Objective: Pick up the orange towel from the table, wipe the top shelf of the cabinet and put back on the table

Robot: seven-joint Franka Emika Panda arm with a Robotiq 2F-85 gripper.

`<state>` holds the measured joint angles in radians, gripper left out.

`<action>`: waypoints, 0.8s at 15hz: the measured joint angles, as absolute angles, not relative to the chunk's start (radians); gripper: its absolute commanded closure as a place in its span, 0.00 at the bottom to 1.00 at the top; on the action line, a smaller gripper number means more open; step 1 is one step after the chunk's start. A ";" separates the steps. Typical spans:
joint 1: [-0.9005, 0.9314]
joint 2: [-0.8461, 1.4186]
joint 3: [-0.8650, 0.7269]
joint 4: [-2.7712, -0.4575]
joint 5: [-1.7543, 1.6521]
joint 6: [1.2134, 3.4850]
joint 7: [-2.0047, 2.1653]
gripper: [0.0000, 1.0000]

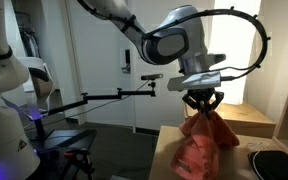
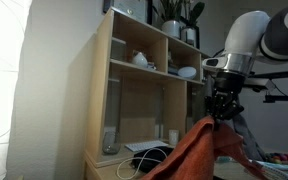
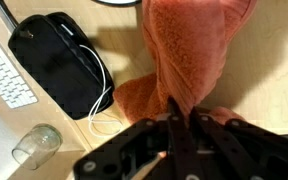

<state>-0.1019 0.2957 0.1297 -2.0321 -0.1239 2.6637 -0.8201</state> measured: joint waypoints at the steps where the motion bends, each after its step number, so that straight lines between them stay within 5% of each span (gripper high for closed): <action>1: -0.102 0.296 0.130 -2.032 -0.124 2.664 -0.820 0.91; 12: -0.087 0.304 0.129 -2.023 -0.126 2.664 -0.820 0.98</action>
<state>-0.0874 0.3038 0.1293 -2.0235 -0.1260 2.6641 -0.8201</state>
